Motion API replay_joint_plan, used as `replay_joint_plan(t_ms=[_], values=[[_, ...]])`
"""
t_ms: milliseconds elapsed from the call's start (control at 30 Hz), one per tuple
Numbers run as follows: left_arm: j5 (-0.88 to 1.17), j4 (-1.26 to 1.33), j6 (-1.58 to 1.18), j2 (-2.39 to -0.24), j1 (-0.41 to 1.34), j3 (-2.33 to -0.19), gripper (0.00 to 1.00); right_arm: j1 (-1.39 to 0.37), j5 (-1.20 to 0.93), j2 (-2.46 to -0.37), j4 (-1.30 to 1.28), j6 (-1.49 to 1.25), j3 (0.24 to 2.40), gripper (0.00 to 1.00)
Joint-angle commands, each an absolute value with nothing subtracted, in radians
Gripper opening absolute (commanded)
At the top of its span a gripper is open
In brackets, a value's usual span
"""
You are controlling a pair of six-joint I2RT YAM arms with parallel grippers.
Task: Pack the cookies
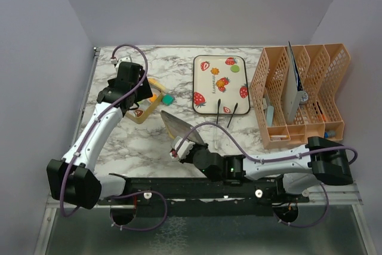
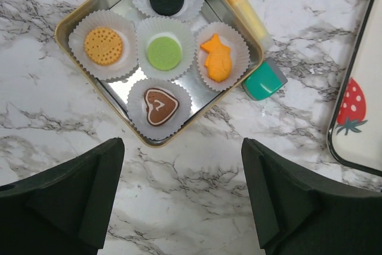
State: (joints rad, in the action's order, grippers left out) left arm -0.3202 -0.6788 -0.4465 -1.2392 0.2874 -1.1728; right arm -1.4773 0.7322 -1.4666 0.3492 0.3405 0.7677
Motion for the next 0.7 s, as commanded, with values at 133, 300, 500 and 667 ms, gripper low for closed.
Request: replay_joint_plan(t_ms=[133,300,500,667], values=[[-0.146,-0.612,-0.338,-1.382,0.214,-1.132,0.86,-1.353,0.646,-1.315,0.29,0.054,0.749,0.06],[-0.094,-0.607,-0.318,-1.453,0.203,-1.103,0.86,-1.297,0.646,-1.236,0.262,-0.06,0.731,0.06],[-0.039,-0.608,-0.302,-1.511,0.201,-1.082,0.85,-1.27,0.662,-1.168,0.262,-0.094,0.696,0.06],[0.021,-0.606,-0.3,-1.537,0.201,-1.066,0.85,-1.269,0.667,-1.149,0.268,-0.12,0.666,0.06]])
